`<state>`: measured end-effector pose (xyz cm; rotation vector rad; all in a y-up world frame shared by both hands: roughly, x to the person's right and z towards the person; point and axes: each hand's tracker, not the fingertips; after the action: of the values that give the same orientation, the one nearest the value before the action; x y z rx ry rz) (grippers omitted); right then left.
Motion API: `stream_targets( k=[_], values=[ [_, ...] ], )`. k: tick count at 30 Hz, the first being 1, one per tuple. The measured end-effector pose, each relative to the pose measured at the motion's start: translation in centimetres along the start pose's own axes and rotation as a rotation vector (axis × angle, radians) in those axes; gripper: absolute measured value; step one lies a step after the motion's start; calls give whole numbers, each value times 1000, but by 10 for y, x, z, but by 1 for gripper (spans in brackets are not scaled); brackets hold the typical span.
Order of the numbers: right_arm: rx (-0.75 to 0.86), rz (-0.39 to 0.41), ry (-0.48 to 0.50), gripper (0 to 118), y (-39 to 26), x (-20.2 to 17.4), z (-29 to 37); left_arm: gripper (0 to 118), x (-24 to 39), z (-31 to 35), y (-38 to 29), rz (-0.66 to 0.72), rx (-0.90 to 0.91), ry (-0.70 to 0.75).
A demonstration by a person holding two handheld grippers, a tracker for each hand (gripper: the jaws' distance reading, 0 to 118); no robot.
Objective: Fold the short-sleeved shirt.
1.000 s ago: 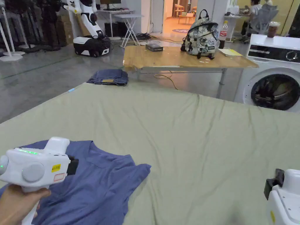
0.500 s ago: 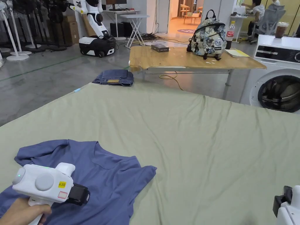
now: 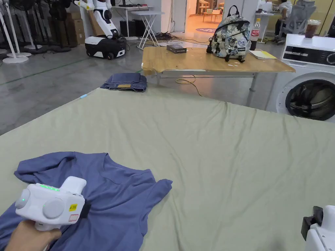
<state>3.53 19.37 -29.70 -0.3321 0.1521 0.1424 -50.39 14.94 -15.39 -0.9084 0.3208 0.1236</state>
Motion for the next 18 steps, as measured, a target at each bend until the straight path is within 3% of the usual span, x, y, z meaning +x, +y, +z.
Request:
stream_targets(
  k=[5,18],
  values=[
    [6,-8,-4,0,2,2,3,0,-18,28,24,103,175,-34],
    [53,-60,-27,0,17,21,18,0,36,149,153,0,543,-112]
  ],
)
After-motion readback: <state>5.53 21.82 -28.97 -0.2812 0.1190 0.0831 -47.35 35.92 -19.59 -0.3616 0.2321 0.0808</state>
